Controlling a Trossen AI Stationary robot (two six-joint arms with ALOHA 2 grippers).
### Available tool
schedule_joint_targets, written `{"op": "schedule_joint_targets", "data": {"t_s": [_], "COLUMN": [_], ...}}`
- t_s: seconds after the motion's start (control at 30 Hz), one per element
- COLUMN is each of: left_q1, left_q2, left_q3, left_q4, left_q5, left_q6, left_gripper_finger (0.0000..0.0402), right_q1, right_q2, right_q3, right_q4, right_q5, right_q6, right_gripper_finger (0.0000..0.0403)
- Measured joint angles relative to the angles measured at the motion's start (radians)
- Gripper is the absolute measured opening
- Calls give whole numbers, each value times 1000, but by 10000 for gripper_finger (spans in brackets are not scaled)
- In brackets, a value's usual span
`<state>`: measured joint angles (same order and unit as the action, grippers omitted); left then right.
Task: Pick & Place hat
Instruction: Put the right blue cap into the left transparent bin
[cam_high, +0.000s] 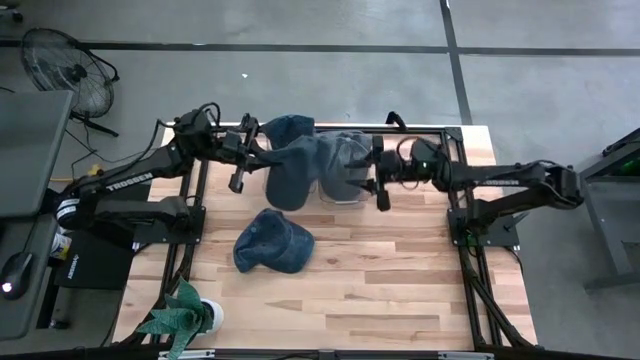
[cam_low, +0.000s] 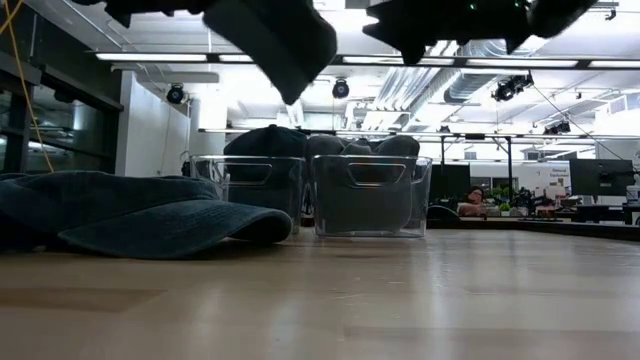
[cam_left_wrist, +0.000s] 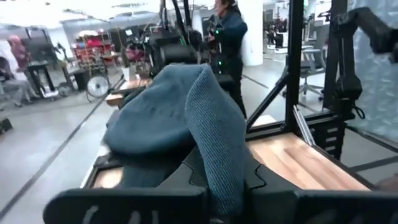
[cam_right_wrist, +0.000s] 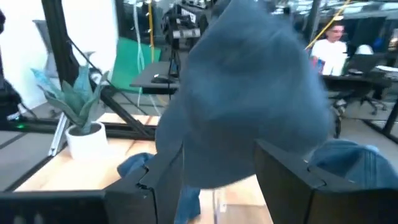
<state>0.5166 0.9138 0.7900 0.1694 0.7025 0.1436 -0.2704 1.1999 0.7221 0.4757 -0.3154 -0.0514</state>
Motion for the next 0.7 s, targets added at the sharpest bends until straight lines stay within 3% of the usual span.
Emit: {"op": "schedule_joint_targets", "data": {"t_s": [0.3,0.43,0.7], "left_q1": [91,118,189], "left_q2": [4,24,83], "left_q3": [-22,-22,-22], "left_q4": [21,22,22], "left_q5": [136,204,311], "left_q6": [17,39,69], "left_gripper_finger": [10,10,10], "right_q1": [-143,-187,-224], "right_q2": [91,228,527], "right_q3": [461,711,1147], "right_q4": [-646,-908,-1329], "right_q5": [-167,-218,-218], "right_q6": [-176,-256,-411], "right_gripper_finger": [186,186,186]}}
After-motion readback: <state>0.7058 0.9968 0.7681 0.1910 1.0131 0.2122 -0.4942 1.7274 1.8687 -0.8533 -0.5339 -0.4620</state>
